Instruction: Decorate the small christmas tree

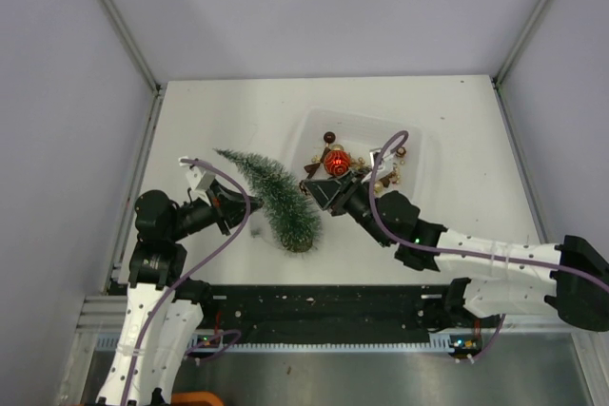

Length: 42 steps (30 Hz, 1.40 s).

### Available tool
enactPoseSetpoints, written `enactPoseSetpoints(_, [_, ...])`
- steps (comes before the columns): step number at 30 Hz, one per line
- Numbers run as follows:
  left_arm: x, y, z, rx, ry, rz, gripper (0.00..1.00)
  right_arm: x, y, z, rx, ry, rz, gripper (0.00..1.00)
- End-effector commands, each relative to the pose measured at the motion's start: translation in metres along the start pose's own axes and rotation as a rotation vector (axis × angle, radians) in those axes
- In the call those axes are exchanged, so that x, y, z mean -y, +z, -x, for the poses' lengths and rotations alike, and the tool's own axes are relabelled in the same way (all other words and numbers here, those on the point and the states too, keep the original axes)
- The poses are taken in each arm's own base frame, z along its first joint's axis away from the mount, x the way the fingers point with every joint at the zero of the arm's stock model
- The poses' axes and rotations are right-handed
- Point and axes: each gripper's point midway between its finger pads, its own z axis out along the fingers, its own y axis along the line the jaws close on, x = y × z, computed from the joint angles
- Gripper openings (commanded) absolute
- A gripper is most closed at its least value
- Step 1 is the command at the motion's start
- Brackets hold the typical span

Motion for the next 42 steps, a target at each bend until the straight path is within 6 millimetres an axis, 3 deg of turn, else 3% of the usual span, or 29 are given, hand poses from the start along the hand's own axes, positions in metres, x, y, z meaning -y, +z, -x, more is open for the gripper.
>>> enactPoseSetpoints(1, [0.003, 0.001, 0.012, 0.04, 0.051, -0.015, 0.0, -0.02, -0.01, 0.014, 0.046, 0.052, 0.055, 0.0])
enactPoseSetpoints(8, [0.004, 0.001, 0.014, 0.045, 0.051, -0.016, 0.0, -0.039, -0.006, 0.017, 0.047, 0.092, 0.111, 0.0])
enactPoseSetpoints(21, [0.005, 0.002, 0.014, 0.045, 0.051, -0.021, 0.0, -0.055, 0.005, 0.007, 0.024, 0.102, 0.146, 0.0])
enactPoseSetpoints(26, [0.005, 0.002, 0.013, 0.044, 0.051, -0.024, 0.0, -0.041, -0.002, 0.004, 0.025, 0.083, 0.104, 0.0])
enactPoseSetpoints(31, [0.005, 0.002, 0.012, 0.04, 0.05, -0.025, 0.0, -0.007, -0.018, -0.003, 0.03, 0.069, 0.026, 0.0])
enactPoseSetpoints(34, [0.004, 0.003, 0.011, 0.038, 0.046, -0.026, 0.0, 0.002, -0.023, -0.003, 0.036, 0.072, 0.007, 0.0])
enactPoseSetpoints(42, [0.007, 0.003, 0.011, 0.037, 0.042, -0.037, 0.0, -0.005, -0.015, -0.002, 0.048, 0.066, 0.024, 0.0])
